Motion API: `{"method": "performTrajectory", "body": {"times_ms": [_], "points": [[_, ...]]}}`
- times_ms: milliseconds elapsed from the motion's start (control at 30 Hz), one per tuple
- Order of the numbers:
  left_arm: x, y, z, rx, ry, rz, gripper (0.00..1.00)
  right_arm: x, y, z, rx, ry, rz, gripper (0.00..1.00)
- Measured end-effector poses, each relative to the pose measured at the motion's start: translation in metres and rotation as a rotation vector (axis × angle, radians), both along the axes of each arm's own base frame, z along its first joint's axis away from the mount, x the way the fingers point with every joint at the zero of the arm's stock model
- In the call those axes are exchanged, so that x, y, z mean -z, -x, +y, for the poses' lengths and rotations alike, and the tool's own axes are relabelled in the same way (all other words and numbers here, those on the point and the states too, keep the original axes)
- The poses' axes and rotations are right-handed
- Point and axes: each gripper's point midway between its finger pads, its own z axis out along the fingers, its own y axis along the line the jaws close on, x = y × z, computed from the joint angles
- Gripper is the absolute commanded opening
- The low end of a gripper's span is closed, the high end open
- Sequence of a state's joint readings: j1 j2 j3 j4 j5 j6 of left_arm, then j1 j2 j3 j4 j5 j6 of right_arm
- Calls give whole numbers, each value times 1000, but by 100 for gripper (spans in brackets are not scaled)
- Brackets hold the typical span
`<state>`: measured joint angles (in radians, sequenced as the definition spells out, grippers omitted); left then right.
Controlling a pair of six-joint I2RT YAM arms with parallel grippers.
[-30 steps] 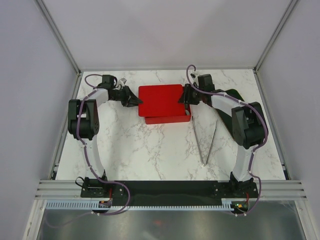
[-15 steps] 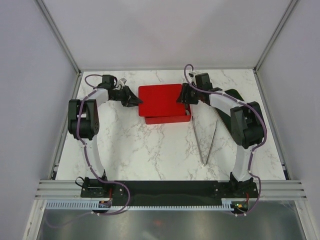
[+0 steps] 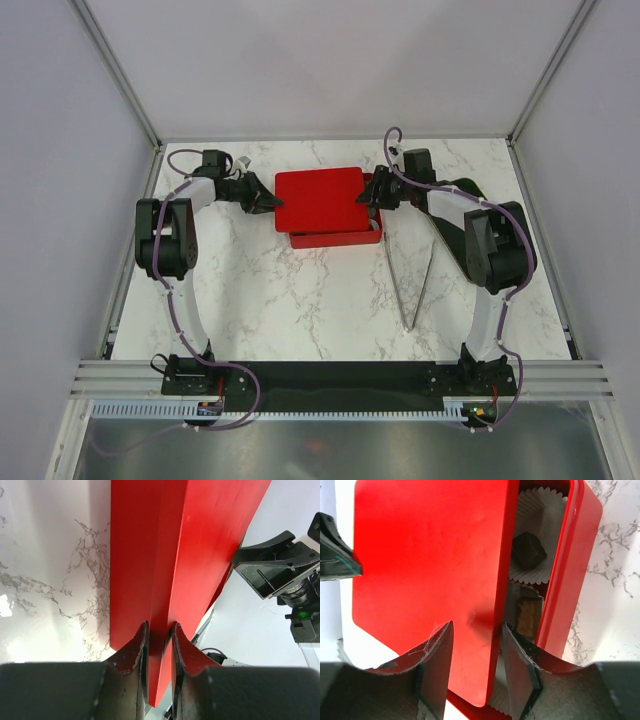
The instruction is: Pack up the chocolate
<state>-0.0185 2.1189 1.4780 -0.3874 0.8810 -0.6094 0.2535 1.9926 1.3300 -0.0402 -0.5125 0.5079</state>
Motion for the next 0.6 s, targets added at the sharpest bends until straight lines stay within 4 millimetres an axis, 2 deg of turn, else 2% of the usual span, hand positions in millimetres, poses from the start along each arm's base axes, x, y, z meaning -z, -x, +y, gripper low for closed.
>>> {"method": "performTrajectory", "body": {"times_ms": [300,600], "points": [[1,-1,1,-4,-6,0,3,-4,-1,-1,4,-64,5,48],[-1,2,-10,16,-17,-10,3,-4,0,-10,27,-46,-1,47]]}}
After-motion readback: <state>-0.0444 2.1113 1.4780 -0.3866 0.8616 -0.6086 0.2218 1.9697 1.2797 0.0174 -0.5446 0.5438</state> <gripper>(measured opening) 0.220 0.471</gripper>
